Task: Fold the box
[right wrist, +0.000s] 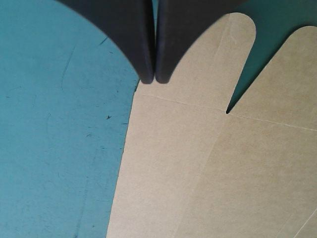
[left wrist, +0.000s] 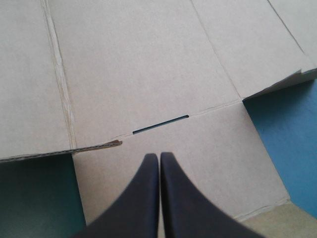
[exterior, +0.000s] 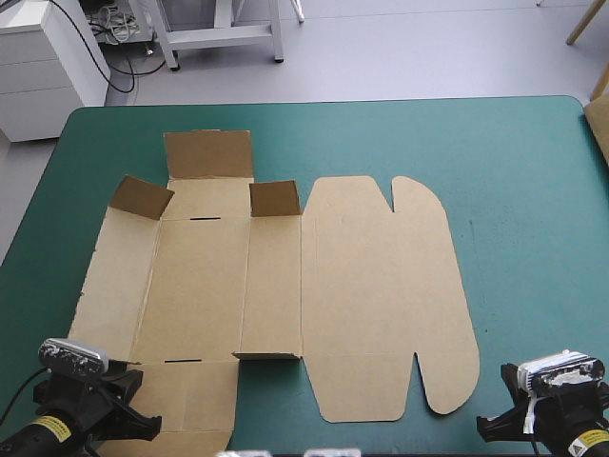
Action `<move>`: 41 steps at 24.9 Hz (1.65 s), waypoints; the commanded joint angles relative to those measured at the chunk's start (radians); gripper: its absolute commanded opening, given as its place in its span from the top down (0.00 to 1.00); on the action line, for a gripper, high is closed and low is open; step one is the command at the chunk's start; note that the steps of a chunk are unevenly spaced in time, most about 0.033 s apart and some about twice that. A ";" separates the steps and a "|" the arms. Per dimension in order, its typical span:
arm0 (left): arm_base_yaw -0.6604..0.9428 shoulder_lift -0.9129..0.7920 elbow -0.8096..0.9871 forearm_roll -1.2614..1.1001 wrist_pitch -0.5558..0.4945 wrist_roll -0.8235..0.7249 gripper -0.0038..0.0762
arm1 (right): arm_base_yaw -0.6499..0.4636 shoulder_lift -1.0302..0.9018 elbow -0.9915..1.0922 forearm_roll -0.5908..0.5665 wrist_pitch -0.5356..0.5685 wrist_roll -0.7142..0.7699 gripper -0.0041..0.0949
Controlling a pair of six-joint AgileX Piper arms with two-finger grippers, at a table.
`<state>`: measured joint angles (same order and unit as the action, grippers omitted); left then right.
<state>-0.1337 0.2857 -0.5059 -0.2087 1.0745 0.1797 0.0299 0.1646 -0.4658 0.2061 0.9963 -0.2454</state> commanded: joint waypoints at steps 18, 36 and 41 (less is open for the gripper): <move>0.001 0.027 -0.056 -0.077 -0.093 -0.006 0.96 | 0.005 0.011 -0.022 0.011 -0.059 -0.006 0.98; 0.004 0.553 -0.331 -0.036 -0.183 -0.008 0.96 | 0.005 0.011 -0.022 0.011 -0.059 -0.004 0.98; 0.140 0.781 -0.509 -0.039 -0.243 -0.035 0.96 | 0.005 0.011 -0.022 0.011 -0.059 -0.004 0.98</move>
<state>-0.0692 1.0020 -0.9281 -0.2084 0.8975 0.1432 0.0299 0.1646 -0.4658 0.2070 0.9963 -0.2454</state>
